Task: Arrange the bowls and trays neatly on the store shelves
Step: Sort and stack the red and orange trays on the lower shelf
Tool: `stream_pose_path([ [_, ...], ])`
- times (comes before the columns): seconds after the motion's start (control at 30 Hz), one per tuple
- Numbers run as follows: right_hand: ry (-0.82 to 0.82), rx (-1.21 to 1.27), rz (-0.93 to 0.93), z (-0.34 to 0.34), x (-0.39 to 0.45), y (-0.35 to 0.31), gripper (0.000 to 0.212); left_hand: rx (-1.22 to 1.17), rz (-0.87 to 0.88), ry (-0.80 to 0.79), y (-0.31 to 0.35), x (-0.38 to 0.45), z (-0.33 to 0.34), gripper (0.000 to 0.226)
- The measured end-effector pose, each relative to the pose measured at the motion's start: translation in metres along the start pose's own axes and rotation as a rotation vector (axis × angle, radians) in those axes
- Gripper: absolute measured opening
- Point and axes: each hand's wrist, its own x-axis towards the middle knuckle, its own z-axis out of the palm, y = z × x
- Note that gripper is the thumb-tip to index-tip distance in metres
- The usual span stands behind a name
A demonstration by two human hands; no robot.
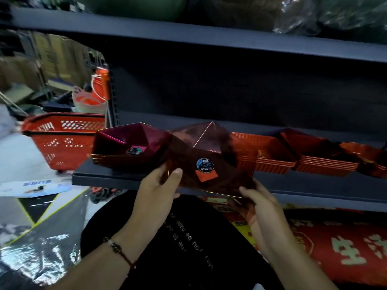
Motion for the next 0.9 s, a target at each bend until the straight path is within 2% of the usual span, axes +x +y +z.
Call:
stream_pose_path([
  [0.1, -0.084, 0.008, 0.003, 0.014, -0.002, 0.004, 0.03, -0.03, 0.067, 0.082, -0.002, 0.008, -0.016, 0.037],
  [0.17, -0.105, -0.082, -0.04, 0.023, -0.002, 0.011, 0.032, -0.076, 0.085, 0.123, -0.006, 0.014, -0.028, 0.045],
  [0.27, -0.023, -0.304, -0.19, 0.034, -0.003, 0.024, 0.04, -0.057, 0.141, 0.118, -0.008, 0.017, -0.042, 0.047],
  [0.37, 0.01, -0.362, -0.29, 0.051, -0.005, 0.03, 0.044, 0.074, 0.204, 0.077, -0.008, 0.015, -0.053, 0.047],
  [0.53, -0.004, -0.374, -0.337, 0.09, 0.005, 0.037, 0.05, 0.321, 0.295, 0.092, -0.008, 0.022, -0.081, 0.048],
  [0.63, -0.007, -0.382, -0.379, 0.118, 0.017, 0.039, 0.041, 0.362, 0.31, 0.166, -0.007, 0.035, -0.103, 0.045],
  [0.77, -0.084, -0.407, -0.403, 0.155, 0.042, 0.046, 0.022, 0.365, 0.34, 0.318, -0.009, 0.058, -0.126, 0.031],
  [0.9, -0.158, -0.611, -0.477, 0.174, 0.07, 0.053, 0.015, 0.377, 0.331, 0.378, -0.014, 0.082, -0.139, 0.032],
])
